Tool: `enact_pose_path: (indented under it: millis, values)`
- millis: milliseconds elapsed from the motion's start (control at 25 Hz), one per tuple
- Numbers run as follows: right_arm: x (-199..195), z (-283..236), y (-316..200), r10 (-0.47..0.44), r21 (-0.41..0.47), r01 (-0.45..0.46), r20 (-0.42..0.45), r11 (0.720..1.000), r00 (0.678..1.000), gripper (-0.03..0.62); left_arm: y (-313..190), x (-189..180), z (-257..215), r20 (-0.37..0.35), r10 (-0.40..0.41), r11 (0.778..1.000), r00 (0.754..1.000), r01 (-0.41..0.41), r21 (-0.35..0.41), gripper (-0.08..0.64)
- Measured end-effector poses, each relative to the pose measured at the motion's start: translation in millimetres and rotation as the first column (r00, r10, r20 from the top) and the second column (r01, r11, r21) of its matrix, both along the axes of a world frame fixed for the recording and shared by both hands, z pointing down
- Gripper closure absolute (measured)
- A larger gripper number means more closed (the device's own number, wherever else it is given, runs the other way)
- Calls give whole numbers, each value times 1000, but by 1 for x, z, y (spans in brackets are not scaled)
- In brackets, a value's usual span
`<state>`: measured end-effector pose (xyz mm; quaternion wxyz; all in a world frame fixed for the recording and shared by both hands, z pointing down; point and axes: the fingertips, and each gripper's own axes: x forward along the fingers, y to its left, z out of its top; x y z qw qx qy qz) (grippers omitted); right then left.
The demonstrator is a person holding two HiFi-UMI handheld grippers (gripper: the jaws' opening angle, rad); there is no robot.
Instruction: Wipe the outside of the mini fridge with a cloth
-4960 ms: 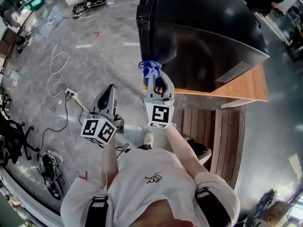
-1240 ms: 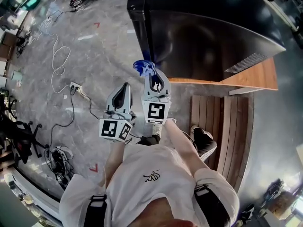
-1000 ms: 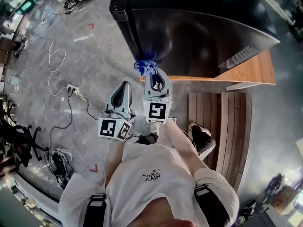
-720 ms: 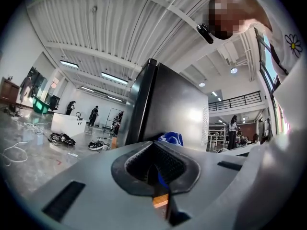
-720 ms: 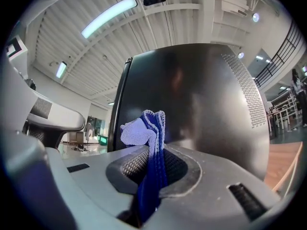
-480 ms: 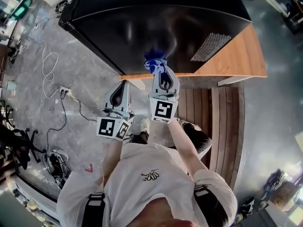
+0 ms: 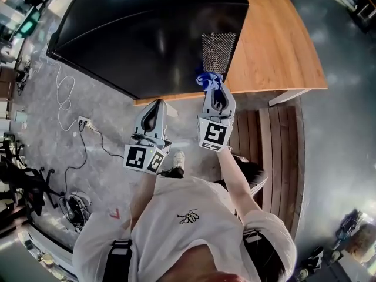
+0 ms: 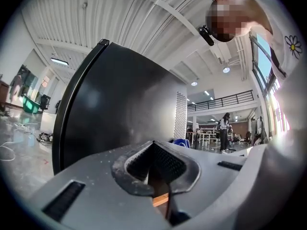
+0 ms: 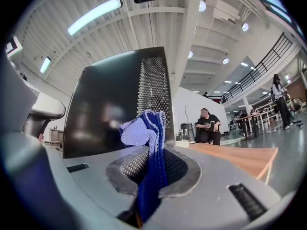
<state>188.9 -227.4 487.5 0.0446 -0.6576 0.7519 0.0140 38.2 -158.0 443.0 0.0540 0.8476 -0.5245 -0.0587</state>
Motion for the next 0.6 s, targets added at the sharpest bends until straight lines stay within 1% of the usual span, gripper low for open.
enact_pose_path:
  millis: [120, 280, 400, 600]
  values:
    - [19, 4, -1, 28, -18, -28, -6, 999, 1000, 531, -6, 0, 1, -3, -17, 1000, 1000, 17, -2, 555]
    - [35, 2, -4, 34, 1, -34, -13, 999, 999, 531, -16, -1, -4, 8, -49, 999, 999, 49, 10, 555]
    - [44, 6, -4, 48, -18, -48, -25, 999, 999, 531, -21, -7, -7, 11, -70, 997, 997, 70, 18, 555]
    - [54, 7, -5, 57, -15, -58, -41, 998, 998, 531, -23, -20, -7, 19, -107, 994, 994, 107, 23, 555]
